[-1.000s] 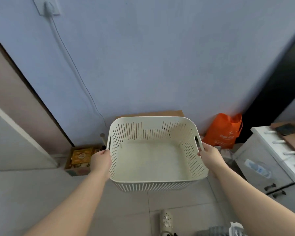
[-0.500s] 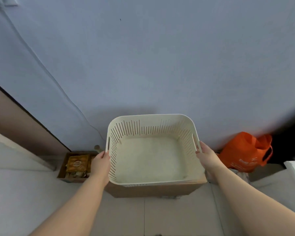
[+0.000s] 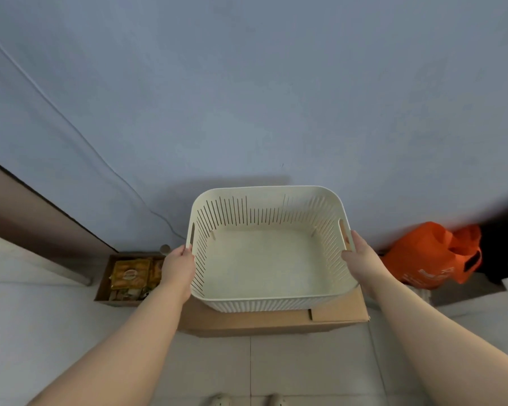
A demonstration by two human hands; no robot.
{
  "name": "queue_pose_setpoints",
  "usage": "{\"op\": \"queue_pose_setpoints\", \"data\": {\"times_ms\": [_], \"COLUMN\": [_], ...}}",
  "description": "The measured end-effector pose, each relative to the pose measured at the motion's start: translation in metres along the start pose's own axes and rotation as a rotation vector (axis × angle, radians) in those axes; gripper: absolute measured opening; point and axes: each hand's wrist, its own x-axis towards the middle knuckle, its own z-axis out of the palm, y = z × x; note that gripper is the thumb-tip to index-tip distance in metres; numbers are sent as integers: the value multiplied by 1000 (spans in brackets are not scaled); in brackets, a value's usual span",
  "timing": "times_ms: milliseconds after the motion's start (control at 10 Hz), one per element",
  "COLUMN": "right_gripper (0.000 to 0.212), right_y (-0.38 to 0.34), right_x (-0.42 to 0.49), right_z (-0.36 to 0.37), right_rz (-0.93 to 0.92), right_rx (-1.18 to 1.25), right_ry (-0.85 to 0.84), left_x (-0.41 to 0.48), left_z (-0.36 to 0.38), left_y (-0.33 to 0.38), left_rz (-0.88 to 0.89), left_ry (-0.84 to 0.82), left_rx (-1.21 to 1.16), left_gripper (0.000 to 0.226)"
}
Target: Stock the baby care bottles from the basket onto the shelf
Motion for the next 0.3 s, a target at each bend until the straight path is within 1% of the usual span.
{"op": "queue_pose_setpoints", "data": {"times_ms": [100, 200, 300], "right_gripper": [61, 63, 74], "right_y": [-7, -20, -35], "right_x": [-8, -15, -19], "right_z": [4, 7, 10], "right_rz": [-36, -4, -41], "right_rx": [-145, -295, -386], "right_ry": [50, 92, 73], "left_x": [5, 6, -4], "left_z": [-4, -11, -14], "left_y": [-3, 1, 24], "left_rz": [8, 35, 123], "left_ry": [0, -45, -119], "left_rx": [100, 190, 260], "left_gripper": [26, 25, 31]}}
